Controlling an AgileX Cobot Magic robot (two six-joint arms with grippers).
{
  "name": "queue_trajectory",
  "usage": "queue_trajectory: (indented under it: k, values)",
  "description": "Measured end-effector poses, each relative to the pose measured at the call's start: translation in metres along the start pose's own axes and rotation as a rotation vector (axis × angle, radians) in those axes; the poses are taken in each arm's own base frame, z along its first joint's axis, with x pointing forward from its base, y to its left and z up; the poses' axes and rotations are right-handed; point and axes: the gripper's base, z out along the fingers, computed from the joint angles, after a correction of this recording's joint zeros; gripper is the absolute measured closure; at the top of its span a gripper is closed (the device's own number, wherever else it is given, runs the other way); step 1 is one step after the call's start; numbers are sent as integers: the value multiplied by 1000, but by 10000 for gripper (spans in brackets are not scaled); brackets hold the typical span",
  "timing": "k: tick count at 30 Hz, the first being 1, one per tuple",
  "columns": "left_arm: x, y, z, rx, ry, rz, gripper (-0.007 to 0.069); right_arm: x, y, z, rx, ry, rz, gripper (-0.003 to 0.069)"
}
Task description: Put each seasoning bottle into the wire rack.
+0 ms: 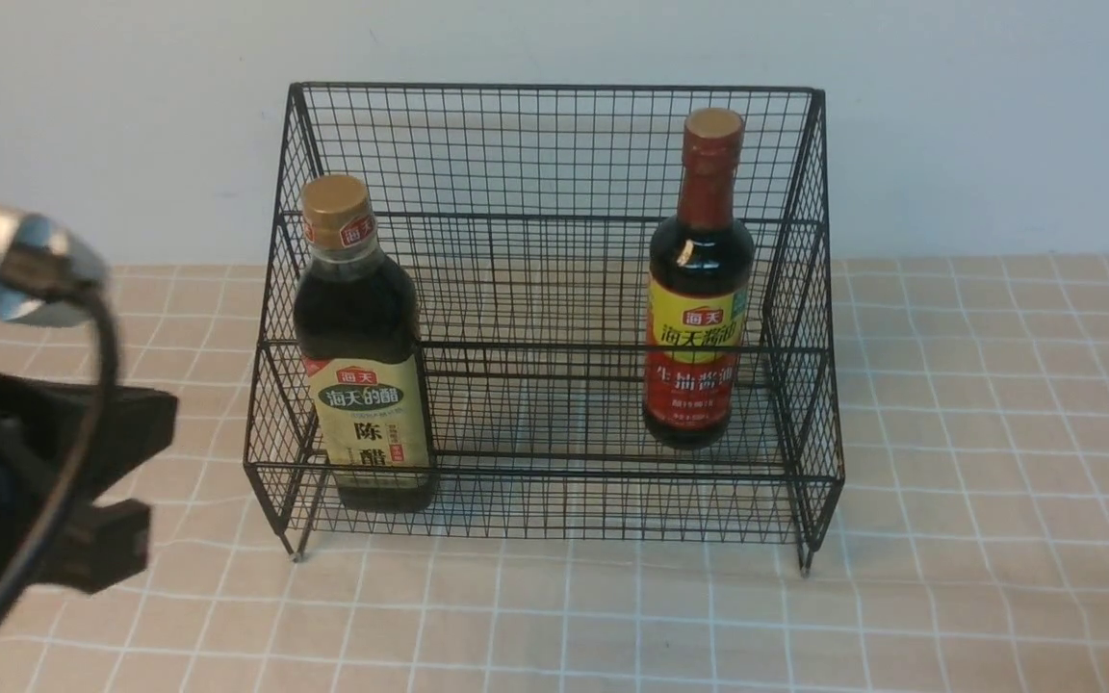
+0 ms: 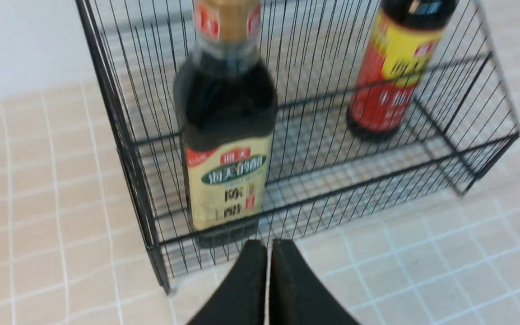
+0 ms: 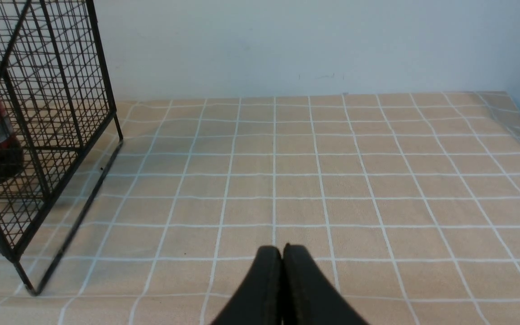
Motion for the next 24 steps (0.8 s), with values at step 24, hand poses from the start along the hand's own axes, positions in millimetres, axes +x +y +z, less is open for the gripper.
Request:
queue_trajectory:
  k: [24]
  values:
    - [100, 4, -48, 45, -249, -55, 631, 0, 0, 0, 0, 0, 0, 673]
